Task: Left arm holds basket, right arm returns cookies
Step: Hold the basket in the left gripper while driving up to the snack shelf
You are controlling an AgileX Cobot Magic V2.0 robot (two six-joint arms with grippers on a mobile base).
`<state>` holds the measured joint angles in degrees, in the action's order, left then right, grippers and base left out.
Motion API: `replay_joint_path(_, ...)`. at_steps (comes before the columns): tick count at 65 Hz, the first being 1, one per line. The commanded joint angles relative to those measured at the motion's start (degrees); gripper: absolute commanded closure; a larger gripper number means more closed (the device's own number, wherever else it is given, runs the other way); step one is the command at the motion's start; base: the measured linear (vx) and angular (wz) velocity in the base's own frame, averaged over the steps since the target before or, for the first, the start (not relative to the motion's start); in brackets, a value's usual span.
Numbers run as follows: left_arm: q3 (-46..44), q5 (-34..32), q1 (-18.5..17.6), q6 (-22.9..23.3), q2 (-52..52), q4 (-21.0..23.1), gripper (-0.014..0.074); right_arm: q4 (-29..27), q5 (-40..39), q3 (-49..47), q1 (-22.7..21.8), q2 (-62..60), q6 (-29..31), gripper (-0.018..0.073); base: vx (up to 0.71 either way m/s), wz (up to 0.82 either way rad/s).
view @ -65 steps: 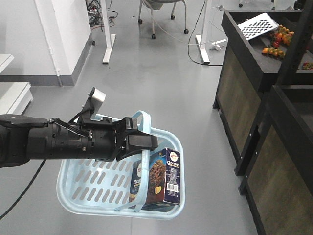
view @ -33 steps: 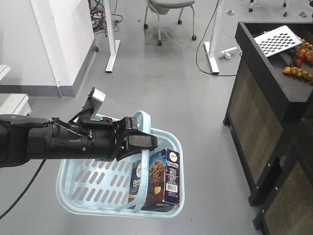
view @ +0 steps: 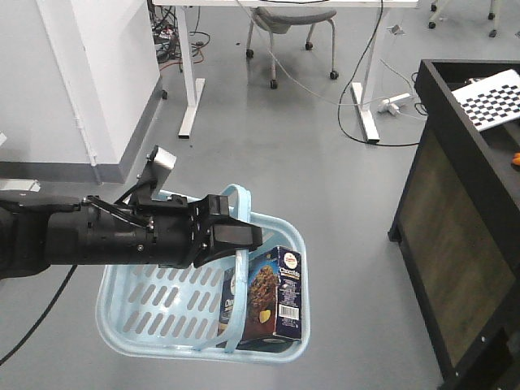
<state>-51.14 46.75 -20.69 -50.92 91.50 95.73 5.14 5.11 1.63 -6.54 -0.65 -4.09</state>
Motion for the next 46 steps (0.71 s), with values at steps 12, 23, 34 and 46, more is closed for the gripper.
replay_joint_path(12,-1.6,3.3,-0.4,-0.8,-2.9,6.3,0.0599,0.6,-4.4,1.0,-0.2,-0.7,0.4,0.0565,0.29,0.22)
replay_joint_path(23,-1.6,3.3,-0.4,-0.8,-2.9,6.3,0.0599,0.6,-4.4,1.0,-0.2,-0.7,0.4,0.0565,0.29,0.51)
replay_joint_path(34,-1.6,3.3,-0.4,-0.8,-2.9,6.3,0.0599,0.6,-4.4,1.0,-0.2,-0.7,0.4,0.0565,0.29,0.72)
replay_joint_path(46,-1.6,3.3,-0.4,-0.8,-2.9,6.3,0.0599,0.6,-4.4,1.0,-0.2,-0.7,0.4,0.0565,0.27,0.76)
